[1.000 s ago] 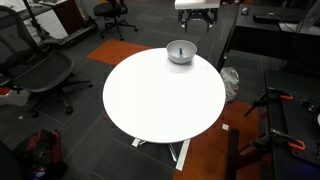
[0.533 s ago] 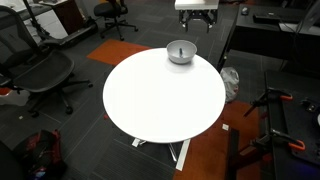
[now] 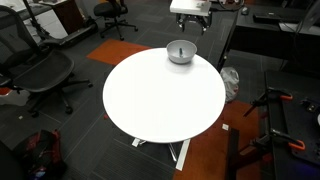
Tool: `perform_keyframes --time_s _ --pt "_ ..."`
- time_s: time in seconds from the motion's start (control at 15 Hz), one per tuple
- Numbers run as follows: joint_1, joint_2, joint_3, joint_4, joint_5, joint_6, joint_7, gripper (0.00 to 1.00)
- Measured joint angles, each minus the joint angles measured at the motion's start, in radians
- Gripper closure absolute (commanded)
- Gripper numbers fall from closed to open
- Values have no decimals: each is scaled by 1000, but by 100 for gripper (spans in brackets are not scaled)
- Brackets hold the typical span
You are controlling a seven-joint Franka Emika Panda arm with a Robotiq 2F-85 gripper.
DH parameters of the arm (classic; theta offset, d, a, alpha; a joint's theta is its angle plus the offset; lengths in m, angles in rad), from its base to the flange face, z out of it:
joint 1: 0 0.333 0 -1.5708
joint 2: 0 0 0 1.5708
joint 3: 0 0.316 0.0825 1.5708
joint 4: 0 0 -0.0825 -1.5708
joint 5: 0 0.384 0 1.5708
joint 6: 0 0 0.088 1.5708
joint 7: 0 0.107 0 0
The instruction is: Take the marker out of the bowl, place the marker back in the bowl then take the marker out of the bowl
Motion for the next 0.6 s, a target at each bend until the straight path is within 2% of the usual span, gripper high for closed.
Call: perform_keyframes --time_s 0.6 --pt "5 130 -20 89 0 74 1 0"
